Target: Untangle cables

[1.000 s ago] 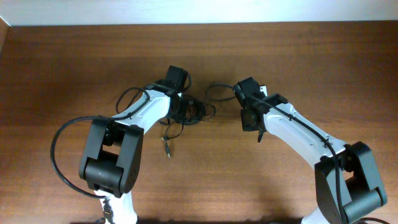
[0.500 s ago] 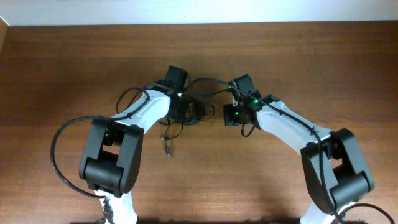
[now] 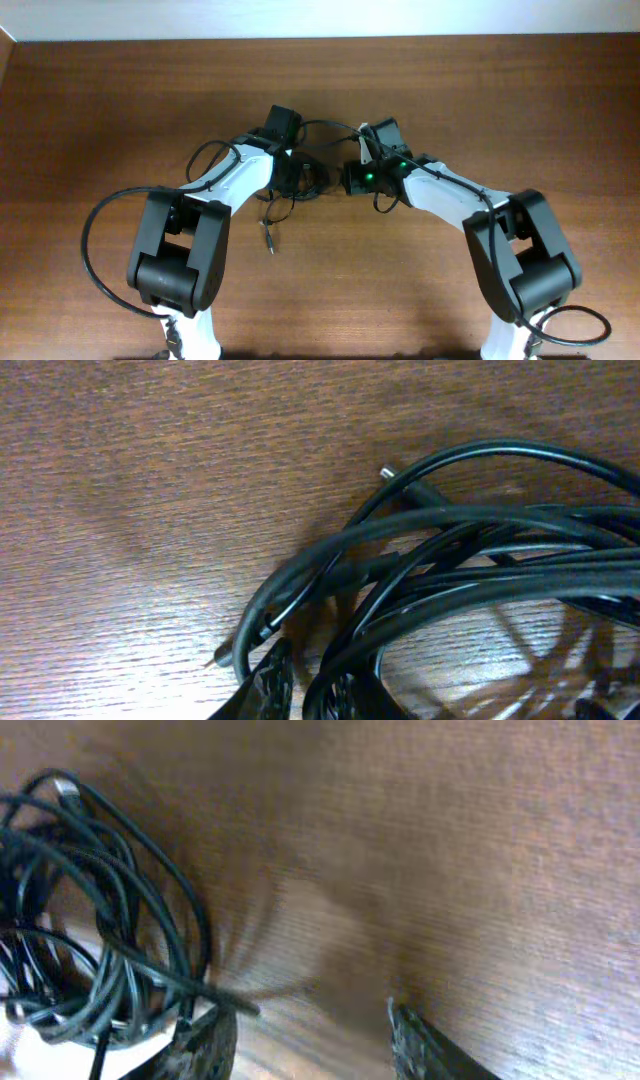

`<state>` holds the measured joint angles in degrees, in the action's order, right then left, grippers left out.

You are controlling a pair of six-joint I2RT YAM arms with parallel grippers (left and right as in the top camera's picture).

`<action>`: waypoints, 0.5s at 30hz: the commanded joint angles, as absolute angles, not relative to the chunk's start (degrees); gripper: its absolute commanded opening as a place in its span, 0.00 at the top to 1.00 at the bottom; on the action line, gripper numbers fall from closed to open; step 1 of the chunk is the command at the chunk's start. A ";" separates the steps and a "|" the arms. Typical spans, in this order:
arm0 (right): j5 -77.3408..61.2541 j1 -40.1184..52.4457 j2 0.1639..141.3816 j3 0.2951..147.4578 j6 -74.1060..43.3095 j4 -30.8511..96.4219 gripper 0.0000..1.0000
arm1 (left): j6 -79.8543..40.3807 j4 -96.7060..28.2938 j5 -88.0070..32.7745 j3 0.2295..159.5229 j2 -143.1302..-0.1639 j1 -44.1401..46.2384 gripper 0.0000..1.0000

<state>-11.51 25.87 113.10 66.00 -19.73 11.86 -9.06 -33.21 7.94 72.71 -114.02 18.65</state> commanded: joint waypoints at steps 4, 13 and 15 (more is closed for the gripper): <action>-11.38 26.72 115.68 65.80 -19.77 5.45 0.48 | -9.56 -33.45 7.25 71.72 -115.50 18.20 0.84; 8.40 32.84 119.00 65.80 -19.77 0.43 0.49 | -9.56 -33.43 6.66 71.72 -115.50 18.20 0.85; 8.86 33.08 121.58 65.80 -19.77 -2.48 0.49 | -9.56 -33.43 6.66 71.72 -115.50 18.20 0.85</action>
